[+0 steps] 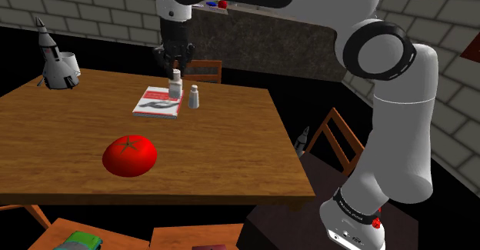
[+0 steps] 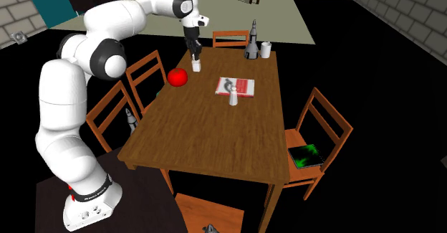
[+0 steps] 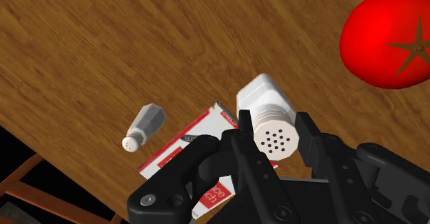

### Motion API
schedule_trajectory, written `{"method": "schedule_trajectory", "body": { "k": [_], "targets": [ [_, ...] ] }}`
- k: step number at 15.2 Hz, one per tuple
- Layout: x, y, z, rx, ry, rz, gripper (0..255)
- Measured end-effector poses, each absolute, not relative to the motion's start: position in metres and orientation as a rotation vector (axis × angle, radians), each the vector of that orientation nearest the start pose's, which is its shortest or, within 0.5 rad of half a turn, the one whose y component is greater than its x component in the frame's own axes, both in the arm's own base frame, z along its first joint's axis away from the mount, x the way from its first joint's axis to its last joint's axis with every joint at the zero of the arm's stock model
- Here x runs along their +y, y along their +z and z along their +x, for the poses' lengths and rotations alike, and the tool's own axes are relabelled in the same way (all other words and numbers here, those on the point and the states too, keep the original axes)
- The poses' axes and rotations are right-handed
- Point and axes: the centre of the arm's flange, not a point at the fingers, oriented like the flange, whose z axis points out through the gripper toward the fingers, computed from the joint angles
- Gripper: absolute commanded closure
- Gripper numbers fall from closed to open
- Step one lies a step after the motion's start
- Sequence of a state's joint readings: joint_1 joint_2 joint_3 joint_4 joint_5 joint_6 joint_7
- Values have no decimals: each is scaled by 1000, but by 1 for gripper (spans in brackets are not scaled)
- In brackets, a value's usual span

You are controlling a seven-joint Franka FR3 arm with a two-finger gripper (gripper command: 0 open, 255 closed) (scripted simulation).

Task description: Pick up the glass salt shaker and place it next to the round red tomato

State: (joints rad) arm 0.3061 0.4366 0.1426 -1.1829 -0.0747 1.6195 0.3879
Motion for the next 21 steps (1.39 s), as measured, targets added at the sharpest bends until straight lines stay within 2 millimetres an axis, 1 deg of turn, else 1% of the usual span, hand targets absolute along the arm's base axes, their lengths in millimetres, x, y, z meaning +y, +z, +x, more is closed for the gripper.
{"method": "schedule_trajectory", "body": {
  "k": [3, 5, 21],
  "targets": [
    [278, 532, 630, -79, -14, -3152, 255],
    [279, 522, 630, -79, -14, -3152, 255],
    [278, 437, 631, -78, -14, -3152, 255]
  ]
}}
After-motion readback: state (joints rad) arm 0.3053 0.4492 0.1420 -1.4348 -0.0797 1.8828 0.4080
